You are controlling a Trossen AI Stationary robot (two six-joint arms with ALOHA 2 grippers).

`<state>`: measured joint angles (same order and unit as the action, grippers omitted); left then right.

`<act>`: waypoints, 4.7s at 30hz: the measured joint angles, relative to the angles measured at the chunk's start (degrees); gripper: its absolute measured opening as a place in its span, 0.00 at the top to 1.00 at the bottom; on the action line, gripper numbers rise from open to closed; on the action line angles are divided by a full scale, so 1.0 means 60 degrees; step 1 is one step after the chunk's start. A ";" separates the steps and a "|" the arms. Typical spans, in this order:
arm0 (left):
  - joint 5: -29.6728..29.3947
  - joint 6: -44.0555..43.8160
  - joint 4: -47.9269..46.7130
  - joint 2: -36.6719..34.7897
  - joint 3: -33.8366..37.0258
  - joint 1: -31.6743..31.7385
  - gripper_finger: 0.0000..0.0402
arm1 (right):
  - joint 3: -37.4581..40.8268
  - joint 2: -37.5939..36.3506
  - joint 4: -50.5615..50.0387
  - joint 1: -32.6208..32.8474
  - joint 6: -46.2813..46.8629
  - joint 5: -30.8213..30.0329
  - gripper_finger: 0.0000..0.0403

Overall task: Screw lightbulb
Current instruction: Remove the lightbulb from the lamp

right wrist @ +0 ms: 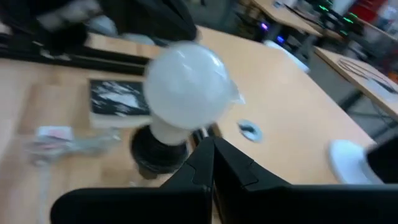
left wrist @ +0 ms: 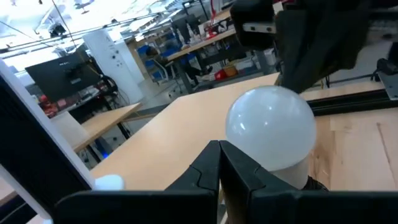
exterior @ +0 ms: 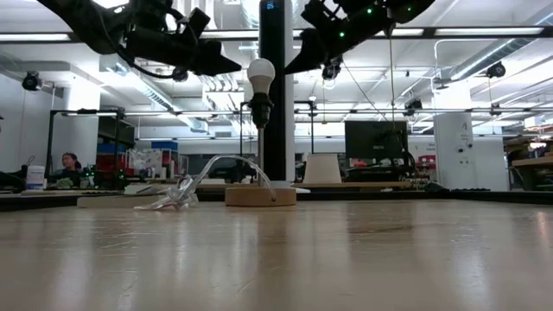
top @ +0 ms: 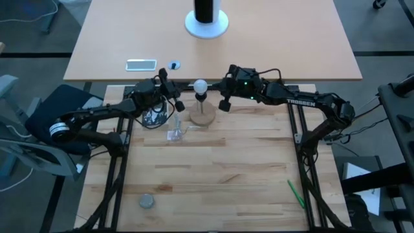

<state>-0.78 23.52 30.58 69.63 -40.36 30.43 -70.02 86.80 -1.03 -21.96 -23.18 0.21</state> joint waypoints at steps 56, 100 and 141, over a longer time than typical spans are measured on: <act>0.1699 -0.0684 -0.0018 0.0303 0.0000 -0.0189 1.00 | 0.0011 0.0153 0.0454 -0.0113 0.0277 -0.0088 1.00; 0.1803 0.0464 0.2638 -0.1431 0.3489 0.1083 1.00 | -0.2626 0.1804 0.0709 -0.0284 0.1188 0.0050 1.00; 0.3080 -0.1344 0.1127 0.2112 -0.0698 0.0868 1.00 | -0.0026 0.0048 0.0084 -0.0342 0.0669 0.0908 1.00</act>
<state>17.71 15.46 37.34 82.30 -44.54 35.64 -70.17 87.09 -0.53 -24.01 -19.17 5.66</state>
